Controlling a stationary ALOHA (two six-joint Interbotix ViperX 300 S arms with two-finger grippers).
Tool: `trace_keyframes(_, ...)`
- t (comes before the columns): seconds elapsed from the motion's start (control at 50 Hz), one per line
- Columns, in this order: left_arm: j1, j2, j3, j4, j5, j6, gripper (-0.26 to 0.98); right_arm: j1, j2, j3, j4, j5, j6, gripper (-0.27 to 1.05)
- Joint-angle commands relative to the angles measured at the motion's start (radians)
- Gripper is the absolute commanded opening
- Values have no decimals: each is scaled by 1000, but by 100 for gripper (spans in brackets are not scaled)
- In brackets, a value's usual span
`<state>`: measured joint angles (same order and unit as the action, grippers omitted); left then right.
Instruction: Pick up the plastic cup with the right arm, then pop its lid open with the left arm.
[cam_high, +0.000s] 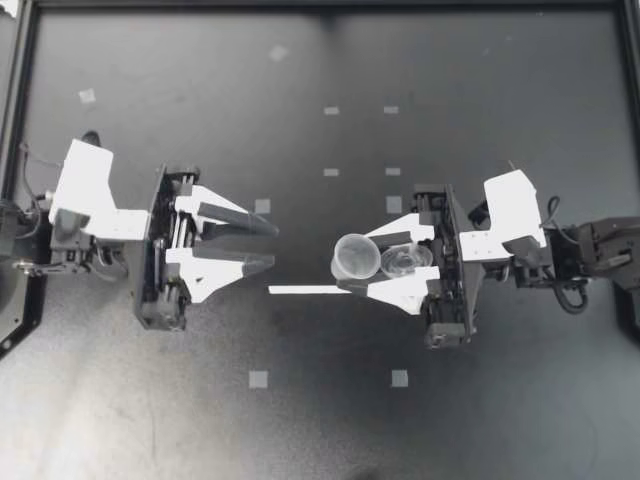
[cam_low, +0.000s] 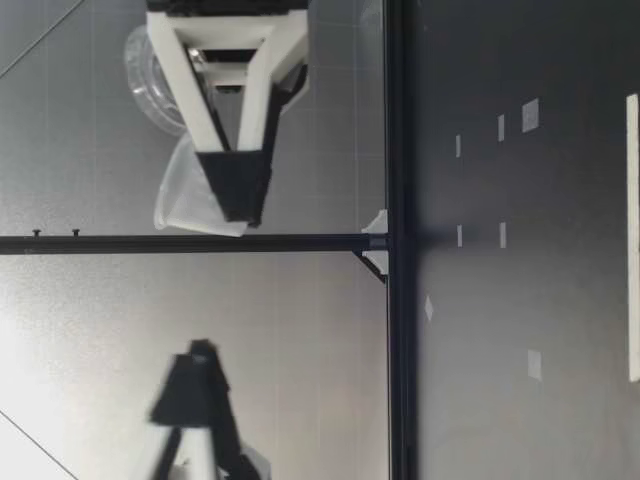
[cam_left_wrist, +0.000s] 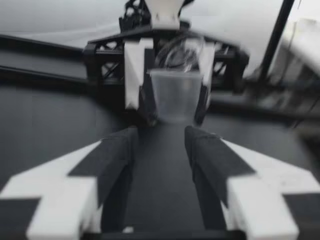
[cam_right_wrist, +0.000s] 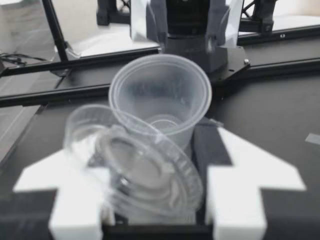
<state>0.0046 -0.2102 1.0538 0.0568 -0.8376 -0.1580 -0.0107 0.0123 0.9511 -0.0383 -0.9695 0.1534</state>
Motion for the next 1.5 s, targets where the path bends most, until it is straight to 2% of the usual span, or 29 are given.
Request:
trace_keyframes(0.0,3,-3,-17,-3,26,40,44,5,8,-20,2,-9,3,33)
trace_keyframes(0.2,3,29,-29,-3,44,64,43,5,49,-37,2,-8,8,33)
trace_keyframes(1.48,3,51,-38,-3,52,78,43,5,61,-38,2,-2,5,33)
